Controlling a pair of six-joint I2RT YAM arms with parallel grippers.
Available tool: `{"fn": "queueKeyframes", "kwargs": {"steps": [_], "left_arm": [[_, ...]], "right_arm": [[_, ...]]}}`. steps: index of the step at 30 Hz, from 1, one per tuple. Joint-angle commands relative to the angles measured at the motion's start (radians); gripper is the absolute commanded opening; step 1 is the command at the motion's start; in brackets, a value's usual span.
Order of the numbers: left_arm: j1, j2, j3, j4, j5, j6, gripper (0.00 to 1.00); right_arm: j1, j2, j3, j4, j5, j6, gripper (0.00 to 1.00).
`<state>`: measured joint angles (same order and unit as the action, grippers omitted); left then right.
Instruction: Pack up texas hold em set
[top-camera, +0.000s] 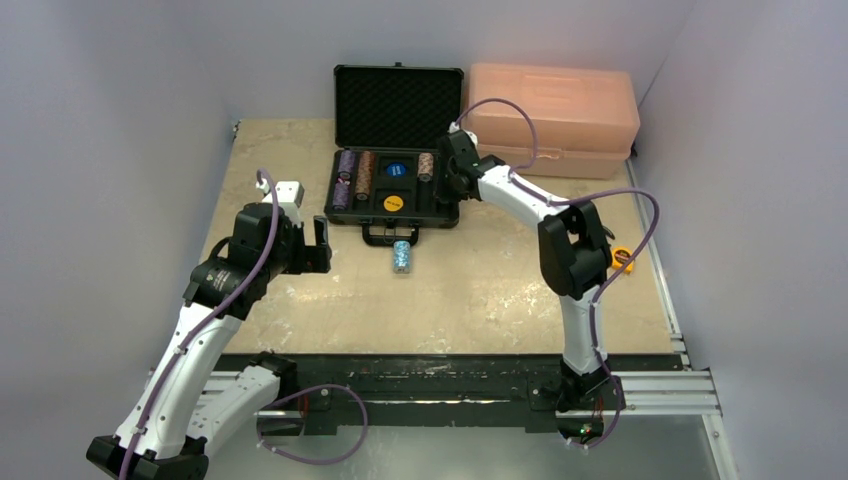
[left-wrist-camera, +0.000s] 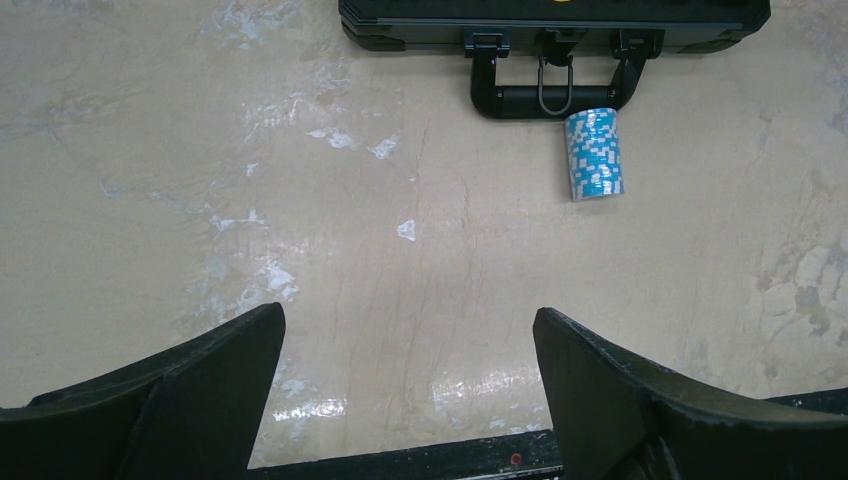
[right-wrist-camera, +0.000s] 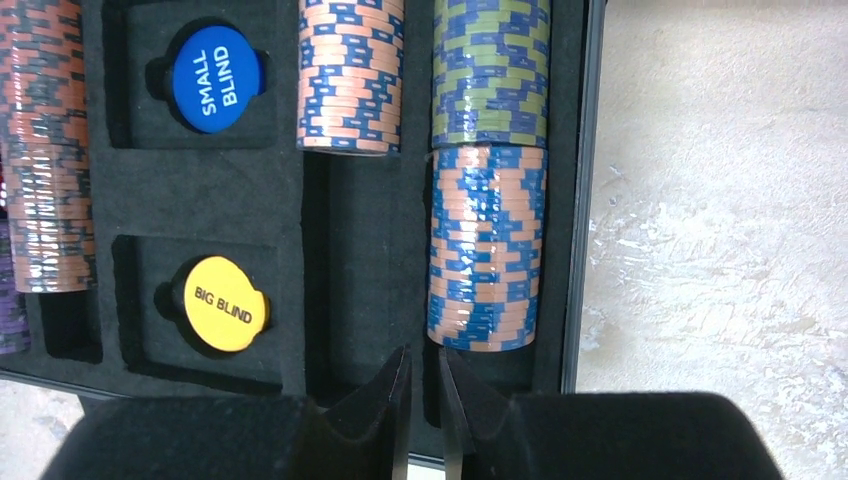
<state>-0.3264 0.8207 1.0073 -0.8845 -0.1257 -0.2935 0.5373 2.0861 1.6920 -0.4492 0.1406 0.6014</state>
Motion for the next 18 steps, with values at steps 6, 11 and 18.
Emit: {"fn": "queueKeyframes", "kwargs": {"steps": [6,11,18], "left_arm": [[0.01,-0.009,0.002,0.028,0.011,0.017,0.96],[0.01,-0.016,0.0,0.028,0.009,0.016,0.96],[0.01,-0.016,0.0,0.032,0.02,0.016,0.96]], "right_arm": [[-0.009,-0.087,0.079,0.036,0.04,-0.026,0.29],[-0.009,-0.183,0.106,-0.024,0.078,-0.047,0.42],[-0.008,-0.439,-0.075,0.035,0.109,-0.105,0.63]]}}
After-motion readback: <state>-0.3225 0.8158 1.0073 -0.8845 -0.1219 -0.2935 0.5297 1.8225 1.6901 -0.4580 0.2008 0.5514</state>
